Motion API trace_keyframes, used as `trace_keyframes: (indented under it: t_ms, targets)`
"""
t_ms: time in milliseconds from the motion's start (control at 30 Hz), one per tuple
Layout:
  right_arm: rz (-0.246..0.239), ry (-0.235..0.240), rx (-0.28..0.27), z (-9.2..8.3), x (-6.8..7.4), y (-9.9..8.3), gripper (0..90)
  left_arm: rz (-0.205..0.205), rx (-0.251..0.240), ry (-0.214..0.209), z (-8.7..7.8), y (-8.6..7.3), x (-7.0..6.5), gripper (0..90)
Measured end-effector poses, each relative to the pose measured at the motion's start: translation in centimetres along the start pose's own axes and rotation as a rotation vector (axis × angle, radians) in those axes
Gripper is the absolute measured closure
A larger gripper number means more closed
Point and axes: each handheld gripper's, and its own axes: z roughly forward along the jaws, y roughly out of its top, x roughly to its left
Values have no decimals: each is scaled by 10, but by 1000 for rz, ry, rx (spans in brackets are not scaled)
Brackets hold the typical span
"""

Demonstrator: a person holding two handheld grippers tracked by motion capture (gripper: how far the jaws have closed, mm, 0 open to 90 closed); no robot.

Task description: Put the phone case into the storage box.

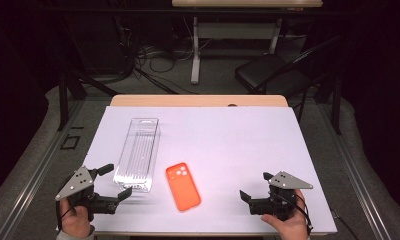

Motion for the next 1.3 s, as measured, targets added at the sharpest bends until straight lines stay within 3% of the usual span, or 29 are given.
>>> trace_keyframes:
  t_ms: [300,467,567,667,733,967,1000,1133,1233,1300]
  targets:
    - [-8,17,33,6,7,12,2,-92,31,11,4,6,10,5]
    - [-26,28,64,12,11,21,25,-135,49,-18,7,9,14,5]
    - [-29,36,91,16,14,26,33,-168,102,-13,11,14,17,5]
    - [-33,39,100,18,16,30,54,-168,105,-23,12,17,18,5]
    - [-40,46,120,23,17,34,76,-140,105,-30,13,21,18,5]
    - [-54,59,155,34,18,42,102,-149,117,-33,19,28,21,11]
    - [-57,61,155,35,18,43,124,-165,128,-28,22,30,23,10]
    - [-61,64,159,39,18,47,145,-162,121,-11,25,33,23,24]
    - [-63,78,172,45,18,52,197,-159,163,16,30,38,25,37]
    - [-58,76,166,48,17,54,235,-159,164,23,32,39,25,76]
